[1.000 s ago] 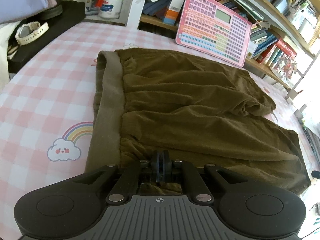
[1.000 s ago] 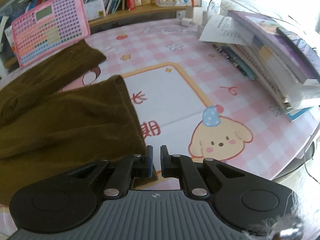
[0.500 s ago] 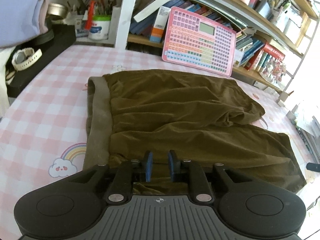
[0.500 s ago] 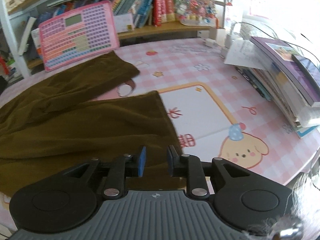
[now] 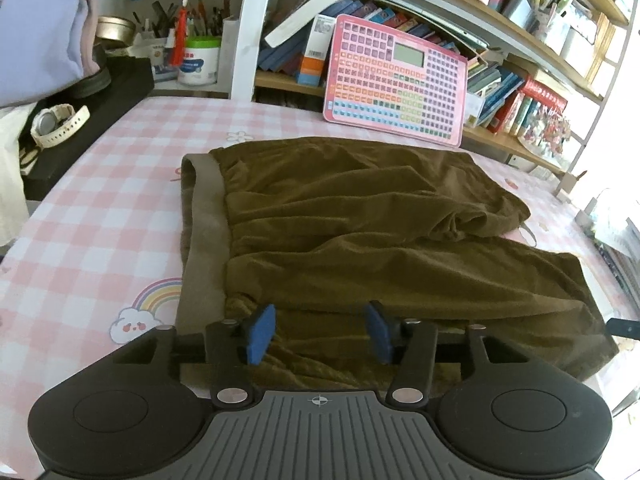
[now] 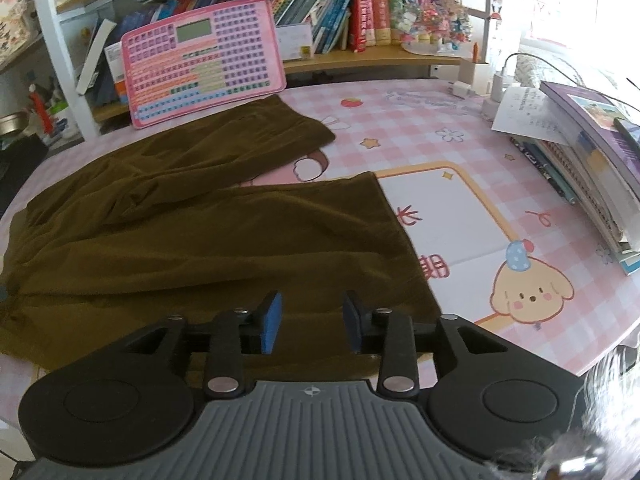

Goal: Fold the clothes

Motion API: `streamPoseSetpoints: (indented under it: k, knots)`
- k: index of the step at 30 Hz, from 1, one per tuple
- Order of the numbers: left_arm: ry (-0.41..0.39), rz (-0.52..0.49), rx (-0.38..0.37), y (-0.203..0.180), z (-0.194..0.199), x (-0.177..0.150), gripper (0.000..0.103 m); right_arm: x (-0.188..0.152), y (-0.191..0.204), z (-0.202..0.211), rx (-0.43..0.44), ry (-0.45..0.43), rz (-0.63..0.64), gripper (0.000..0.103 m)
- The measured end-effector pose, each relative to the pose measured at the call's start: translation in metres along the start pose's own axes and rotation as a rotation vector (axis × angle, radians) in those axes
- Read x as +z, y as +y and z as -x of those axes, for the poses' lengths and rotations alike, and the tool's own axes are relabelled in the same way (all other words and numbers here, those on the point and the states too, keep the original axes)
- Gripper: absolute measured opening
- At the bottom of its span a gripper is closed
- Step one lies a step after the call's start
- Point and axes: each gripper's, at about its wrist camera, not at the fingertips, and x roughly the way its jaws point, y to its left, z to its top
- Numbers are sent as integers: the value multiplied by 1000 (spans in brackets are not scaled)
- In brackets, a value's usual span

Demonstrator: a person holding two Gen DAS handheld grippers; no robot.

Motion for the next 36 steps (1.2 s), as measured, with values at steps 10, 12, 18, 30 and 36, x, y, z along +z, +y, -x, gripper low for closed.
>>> streamPoseSetpoints:
  k: [10,12,18,30,36]
  knots:
    - [-9,-10,13,0,4,0,67,1,16,0,27,13,39,51]
    - [-12,-13,24,1,4,1,68,4,17,-2,36,15,48,58]
    - [-17,1,57,6,3,6,68,19,17,-10,60,21,82,59]
    - [-12,27,151,-13,-21,30,69,72,4,-51,166,25,171,64]
    - [-5,20,227,-42,-42,49,81,105,-15,-87,230,38,236,69]
